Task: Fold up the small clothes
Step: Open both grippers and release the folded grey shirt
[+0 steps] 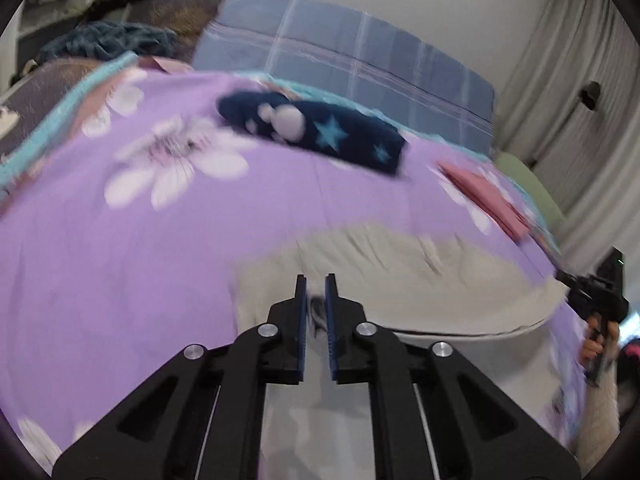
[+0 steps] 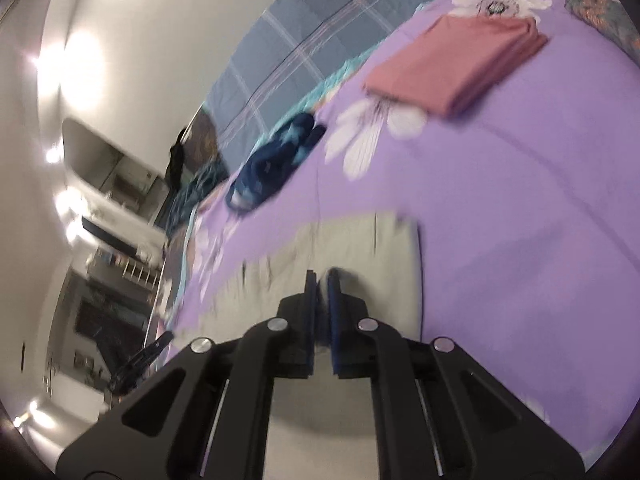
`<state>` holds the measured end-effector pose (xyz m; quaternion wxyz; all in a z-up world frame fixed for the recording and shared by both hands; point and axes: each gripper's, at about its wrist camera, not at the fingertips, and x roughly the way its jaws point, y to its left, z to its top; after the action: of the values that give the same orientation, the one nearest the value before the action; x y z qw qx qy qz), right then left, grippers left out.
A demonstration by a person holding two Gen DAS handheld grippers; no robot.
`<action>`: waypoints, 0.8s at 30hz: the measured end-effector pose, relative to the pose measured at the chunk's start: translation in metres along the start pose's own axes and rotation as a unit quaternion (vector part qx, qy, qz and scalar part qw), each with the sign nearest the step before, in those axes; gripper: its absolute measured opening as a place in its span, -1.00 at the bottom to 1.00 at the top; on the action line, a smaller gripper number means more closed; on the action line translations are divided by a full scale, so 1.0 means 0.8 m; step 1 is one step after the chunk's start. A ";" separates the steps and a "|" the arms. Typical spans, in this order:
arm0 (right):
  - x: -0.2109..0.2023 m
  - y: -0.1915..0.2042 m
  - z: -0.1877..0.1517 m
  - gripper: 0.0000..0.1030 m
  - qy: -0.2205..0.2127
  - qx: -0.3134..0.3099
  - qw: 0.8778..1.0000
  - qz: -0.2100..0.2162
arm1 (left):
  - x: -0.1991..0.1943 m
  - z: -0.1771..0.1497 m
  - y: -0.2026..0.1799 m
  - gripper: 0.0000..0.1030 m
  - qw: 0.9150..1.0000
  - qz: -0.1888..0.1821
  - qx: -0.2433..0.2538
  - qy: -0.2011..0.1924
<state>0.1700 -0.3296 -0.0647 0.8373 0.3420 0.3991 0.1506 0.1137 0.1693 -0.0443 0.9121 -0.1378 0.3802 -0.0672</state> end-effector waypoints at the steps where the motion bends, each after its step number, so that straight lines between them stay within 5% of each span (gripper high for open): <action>1: 0.005 -0.001 0.004 -0.63 0.001 0.003 1.000 -0.015 | 0.008 0.007 0.006 -0.55 1.000 0.017 -0.008 0.001; 3: 0.011 -0.008 0.008 -0.58 0.006 0.002 1.000 -0.031 | 0.016 0.012 0.022 -0.13 0.999 0.039 -0.033 0.003; 8: -0.002 -0.016 0.000 -0.45 -0.001 -0.038 0.998 -0.050 | 0.005 -0.003 0.054 0.02 0.998 0.023 -0.051 -0.005; 15: 0.009 -0.009 -0.005 -0.40 0.012 -0.081 0.994 -0.073 | 0.028 -0.022 0.019 0.11 0.998 0.033 0.045 0.029; 24: 0.060 0.016 0.023 -0.40 0.029 -0.132 0.986 -0.102 | 0.096 0.016 0.015 0.08 0.996 0.040 0.048 0.061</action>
<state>0.2146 -0.3036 -0.0748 0.8741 0.1813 0.4326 0.1261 0.1765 0.1656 -0.0911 0.8949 -0.0740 0.4364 -0.0568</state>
